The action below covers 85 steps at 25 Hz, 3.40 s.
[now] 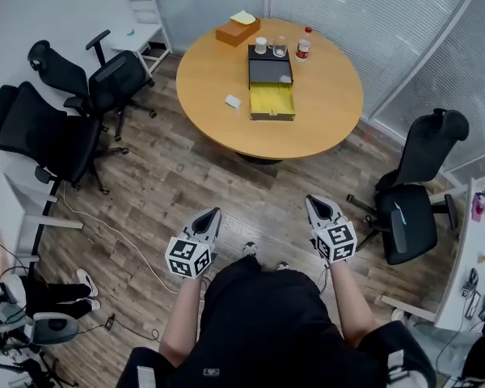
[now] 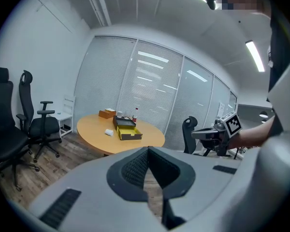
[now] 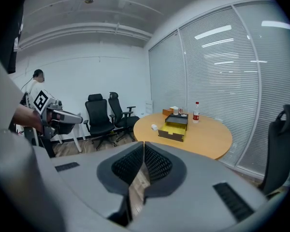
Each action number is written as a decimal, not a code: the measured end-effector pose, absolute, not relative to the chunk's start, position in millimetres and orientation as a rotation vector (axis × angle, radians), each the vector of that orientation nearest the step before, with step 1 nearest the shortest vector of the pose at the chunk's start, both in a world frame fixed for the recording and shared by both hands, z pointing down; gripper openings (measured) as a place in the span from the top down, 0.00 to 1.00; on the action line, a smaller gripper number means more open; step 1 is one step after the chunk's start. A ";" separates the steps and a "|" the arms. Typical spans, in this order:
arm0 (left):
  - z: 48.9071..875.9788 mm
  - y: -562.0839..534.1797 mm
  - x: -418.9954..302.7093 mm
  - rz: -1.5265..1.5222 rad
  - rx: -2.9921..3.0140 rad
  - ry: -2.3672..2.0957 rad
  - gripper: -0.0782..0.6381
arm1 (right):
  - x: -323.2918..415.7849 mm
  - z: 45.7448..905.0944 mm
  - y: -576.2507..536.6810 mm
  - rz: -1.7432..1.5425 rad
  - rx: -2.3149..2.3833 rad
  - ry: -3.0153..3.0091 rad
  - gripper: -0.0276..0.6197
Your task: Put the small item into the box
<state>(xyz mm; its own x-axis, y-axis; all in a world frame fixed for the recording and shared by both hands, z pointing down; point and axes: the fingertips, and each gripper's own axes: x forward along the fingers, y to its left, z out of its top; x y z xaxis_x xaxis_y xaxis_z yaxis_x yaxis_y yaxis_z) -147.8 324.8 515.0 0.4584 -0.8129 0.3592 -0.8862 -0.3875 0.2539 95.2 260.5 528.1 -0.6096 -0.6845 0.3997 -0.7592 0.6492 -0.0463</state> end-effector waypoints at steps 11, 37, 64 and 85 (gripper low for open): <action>525.3 304.8 -160.7 0.245 2.291 -1.389 0.88 | 67.5 529.2 233.6 0.303 1.139 -2.509 0.95; 518.7 179.1 -100.8 0.284 2.179 -1.548 0.88 | 87.9 548.9 79.6 0.333 0.833 -2.611 0.95; 523.8 67.1 -90.8 0.344 2.144 -1.617 0.88 | 116.7 575.0 -18.9 0.395 0.792 -2.597 0.95; 557.1 -67.7 -157.2 0.390 2.239 -1.400 0.88 | 64.1 581.7 -101.6 0.374 0.914 -2.481 0.95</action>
